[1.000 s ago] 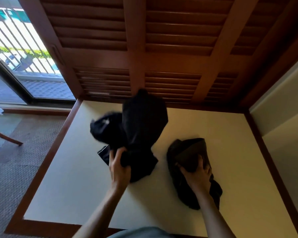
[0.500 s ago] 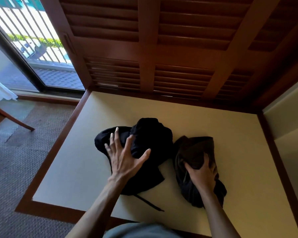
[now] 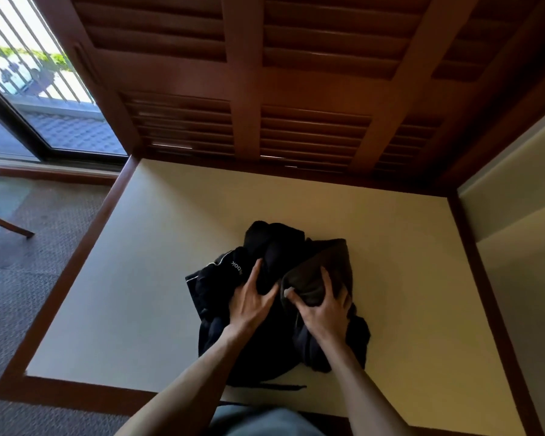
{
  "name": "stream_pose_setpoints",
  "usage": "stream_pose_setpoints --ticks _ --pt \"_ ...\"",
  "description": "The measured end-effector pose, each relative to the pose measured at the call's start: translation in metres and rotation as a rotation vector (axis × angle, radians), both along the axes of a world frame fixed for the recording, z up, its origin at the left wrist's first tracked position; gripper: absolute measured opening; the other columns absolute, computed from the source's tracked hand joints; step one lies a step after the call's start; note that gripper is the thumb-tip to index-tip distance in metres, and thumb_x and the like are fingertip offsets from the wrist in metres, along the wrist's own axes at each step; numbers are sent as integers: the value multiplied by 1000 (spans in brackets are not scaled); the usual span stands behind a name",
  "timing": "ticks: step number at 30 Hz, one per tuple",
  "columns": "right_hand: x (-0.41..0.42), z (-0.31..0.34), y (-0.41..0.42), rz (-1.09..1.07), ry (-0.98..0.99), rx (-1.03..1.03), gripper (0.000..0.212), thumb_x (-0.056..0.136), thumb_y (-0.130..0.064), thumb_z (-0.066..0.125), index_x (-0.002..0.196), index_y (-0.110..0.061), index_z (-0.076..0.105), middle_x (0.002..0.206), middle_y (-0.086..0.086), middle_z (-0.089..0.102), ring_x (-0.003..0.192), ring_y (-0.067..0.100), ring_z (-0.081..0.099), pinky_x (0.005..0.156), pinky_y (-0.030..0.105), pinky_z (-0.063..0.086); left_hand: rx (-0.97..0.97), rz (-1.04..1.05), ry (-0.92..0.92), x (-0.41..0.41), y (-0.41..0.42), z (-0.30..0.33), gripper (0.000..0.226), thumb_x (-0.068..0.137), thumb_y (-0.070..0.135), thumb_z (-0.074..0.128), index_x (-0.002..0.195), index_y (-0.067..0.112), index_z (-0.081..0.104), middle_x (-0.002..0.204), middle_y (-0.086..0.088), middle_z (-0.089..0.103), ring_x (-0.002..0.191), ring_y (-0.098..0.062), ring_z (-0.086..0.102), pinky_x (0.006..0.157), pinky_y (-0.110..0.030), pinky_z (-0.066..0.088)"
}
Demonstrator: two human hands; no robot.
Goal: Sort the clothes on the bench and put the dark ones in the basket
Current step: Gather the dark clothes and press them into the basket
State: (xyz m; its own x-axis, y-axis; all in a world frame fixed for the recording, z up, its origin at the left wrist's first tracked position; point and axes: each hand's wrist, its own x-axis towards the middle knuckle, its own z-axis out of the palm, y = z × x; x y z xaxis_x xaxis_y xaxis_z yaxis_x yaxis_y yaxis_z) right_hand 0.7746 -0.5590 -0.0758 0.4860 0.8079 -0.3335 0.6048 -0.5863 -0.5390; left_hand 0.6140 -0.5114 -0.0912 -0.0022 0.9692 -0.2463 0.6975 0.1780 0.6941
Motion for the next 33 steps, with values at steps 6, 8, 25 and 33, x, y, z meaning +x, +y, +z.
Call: stream_pose_setpoints --ticks 6,8,25,33 --pt "24 -15 6 -135 254 162 72 69 -64 74 131 -34 53 124 6 62 113 31 61 88 36 52 -31 136 -322 15 -4 6 52 89 46 71 137 30 57 112 10 69 112 -8 64 73 2 41" --pt "30 -14 3 -179 423 239 43 77 -30 82 114 -24 63 105 2 70 103 29 67 82 34 51 -8 153 -335 16 -4 9 43 88 43 73 127 29 63 103 12 68 105 -8 66 73 -2 44" --pt "73 103 -115 -396 326 729 35 87 -8 72 117 -25 66 103 -26 69 99 -5 63 83 9 47 150 -270 -466 56 -33 129 38 86 40 77 119 24 69 97 20 71 90 13 65 72 -3 48" --pt "68 124 -275 -852 -1 792 35 84 -8 75 110 -27 62 104 -20 66 96 -12 60 83 3 43 28 -790 -565 134 -122 144 45 88 41 75 128 24 65 99 27 68 95 16 63 76 -3 48"
